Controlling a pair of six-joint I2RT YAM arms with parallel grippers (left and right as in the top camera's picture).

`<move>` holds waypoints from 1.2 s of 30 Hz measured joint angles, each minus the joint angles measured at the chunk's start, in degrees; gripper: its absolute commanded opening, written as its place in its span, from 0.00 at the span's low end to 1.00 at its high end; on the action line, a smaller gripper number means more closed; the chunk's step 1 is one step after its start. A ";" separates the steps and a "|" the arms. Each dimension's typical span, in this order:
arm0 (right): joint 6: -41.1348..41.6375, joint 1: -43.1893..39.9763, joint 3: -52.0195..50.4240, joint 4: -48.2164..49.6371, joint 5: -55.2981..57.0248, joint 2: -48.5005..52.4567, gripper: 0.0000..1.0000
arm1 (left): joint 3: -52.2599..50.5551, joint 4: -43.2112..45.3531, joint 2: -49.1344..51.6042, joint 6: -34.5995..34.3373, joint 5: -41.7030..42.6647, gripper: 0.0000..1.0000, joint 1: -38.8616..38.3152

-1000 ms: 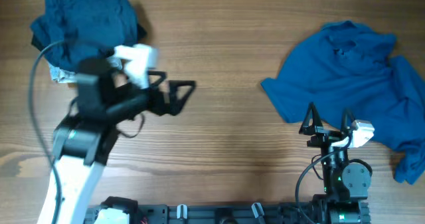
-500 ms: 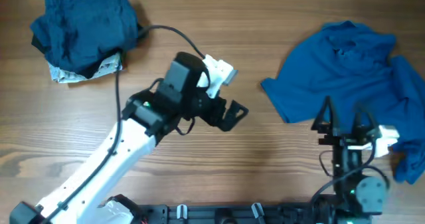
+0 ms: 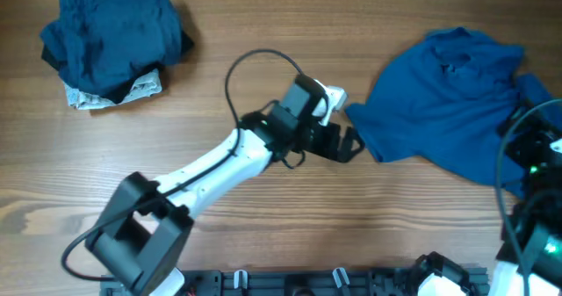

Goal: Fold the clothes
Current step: 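Reach the left gripper across to the teal shirt's left edge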

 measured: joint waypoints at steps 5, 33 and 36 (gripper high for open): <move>-0.26 -10.29 0.07 -6.36 -10.84 5.14 1.00 | 0.00 4.90 3.52 -10.56 -3.10 1.00 -5.53; 21.84 -19.58 0.13 -19.76 -7.67 16.79 1.00 | 6.29 11.80 14.58 -32.06 -16.24 0.90 -12.09; 21.84 -19.82 0.13 -20.22 -7.67 16.90 1.00 | 6.91 11.65 15.80 -32.85 -18.64 0.89 -12.09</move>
